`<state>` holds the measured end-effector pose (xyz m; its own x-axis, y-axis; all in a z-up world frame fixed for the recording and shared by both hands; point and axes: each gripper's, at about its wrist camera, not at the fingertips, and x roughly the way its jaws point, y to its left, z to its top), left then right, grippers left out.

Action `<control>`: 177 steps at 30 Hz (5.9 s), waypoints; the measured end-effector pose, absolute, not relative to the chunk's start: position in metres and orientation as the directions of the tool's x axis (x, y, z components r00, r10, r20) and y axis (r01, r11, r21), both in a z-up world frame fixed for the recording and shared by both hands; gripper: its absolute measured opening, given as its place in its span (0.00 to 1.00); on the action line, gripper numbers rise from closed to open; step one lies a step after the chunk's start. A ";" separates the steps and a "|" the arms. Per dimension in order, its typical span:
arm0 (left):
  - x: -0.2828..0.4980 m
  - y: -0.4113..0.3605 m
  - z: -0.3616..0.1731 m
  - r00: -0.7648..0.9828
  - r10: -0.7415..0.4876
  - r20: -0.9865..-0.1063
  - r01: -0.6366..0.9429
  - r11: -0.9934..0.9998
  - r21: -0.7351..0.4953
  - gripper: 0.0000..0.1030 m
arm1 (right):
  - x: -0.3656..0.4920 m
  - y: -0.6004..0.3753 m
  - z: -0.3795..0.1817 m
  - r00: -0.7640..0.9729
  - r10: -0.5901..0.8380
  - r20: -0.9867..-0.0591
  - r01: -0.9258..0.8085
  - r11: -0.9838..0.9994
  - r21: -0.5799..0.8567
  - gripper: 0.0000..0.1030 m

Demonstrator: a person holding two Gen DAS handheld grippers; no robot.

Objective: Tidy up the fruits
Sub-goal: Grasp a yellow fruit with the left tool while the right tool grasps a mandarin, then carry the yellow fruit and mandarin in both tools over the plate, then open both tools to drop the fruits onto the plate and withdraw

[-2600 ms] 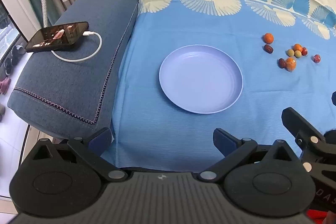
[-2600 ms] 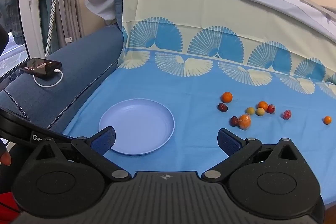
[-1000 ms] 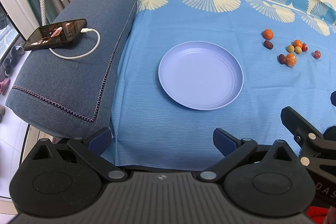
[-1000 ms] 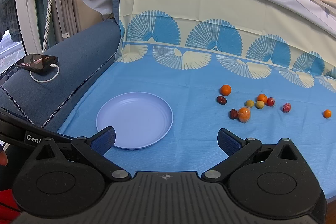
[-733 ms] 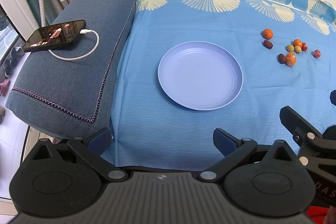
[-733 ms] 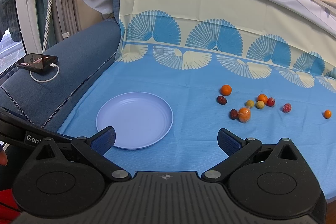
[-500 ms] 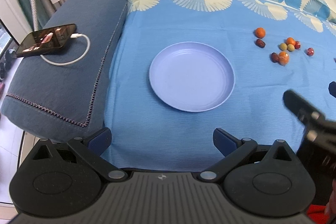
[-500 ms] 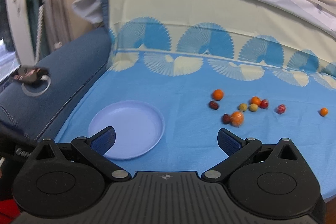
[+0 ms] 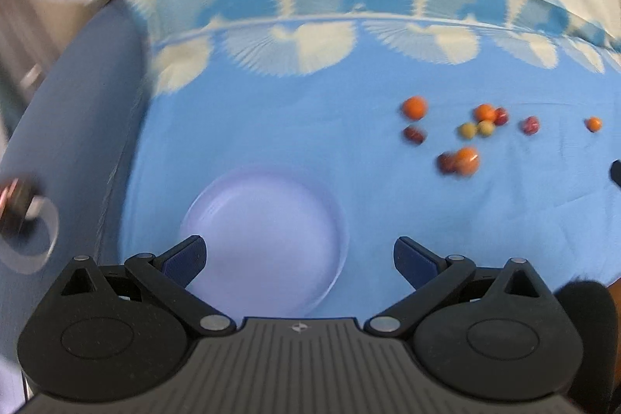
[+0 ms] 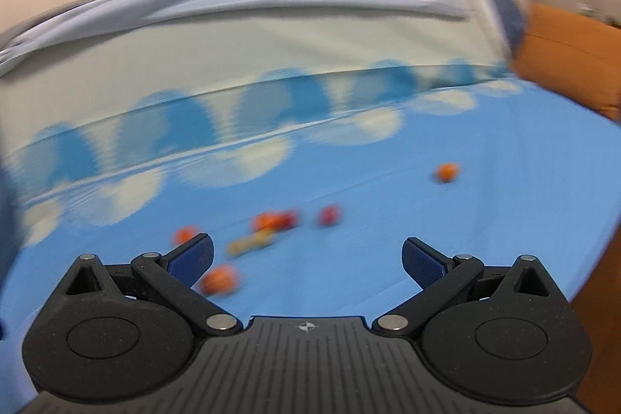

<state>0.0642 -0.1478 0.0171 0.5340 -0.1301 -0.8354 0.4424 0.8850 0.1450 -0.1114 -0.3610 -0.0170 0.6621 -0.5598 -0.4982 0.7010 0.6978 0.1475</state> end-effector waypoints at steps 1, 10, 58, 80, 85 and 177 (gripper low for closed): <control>0.073 -0.166 0.016 0.532 -0.140 -0.835 0.465 0.873 0.150 1.00 | -0.112 -0.384 -0.020 0.635 -0.593 -0.495 0.734 0.663 0.147 1.00; 0.154 -0.325 -0.054 0.422 -0.224 -0.878 0.686 0.713 0.148 1.00 | -0.076 -0.569 -0.095 0.487 -0.674 -0.555 0.862 0.474 0.179 1.00; 0.022 -0.107 0.039 0.442 -0.320 -0.838 0.583 0.813 -0.003 0.27 | -0.125 -0.286 0.009 0.896 -0.090 -0.434 0.285 0.868 0.407 0.39; -0.038 0.006 0.053 0.505 -0.351 -0.788 0.478 0.874 -0.083 0.27 | -0.161 -0.172 0.029 0.894 -0.031 -0.448 0.160 0.954 0.254 0.39; -0.032 0.008 0.053 0.505 -0.344 -0.792 0.465 0.881 -0.086 0.27 | -0.158 -0.172 0.025 0.891 -0.027 -0.454 0.162 0.952 0.260 0.39; -0.054 0.021 0.043 0.615 -0.210 -0.760 0.376 0.925 0.049 1.00 | -0.142 -0.128 0.028 0.866 -0.013 -0.501 0.021 1.000 0.011 0.99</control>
<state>-0.0539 0.0205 0.0427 0.6152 -0.2098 -0.7599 0.3761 0.9253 0.0491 -0.1424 -0.1278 0.0281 0.8655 -0.0127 -0.5007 0.0208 0.9997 0.0106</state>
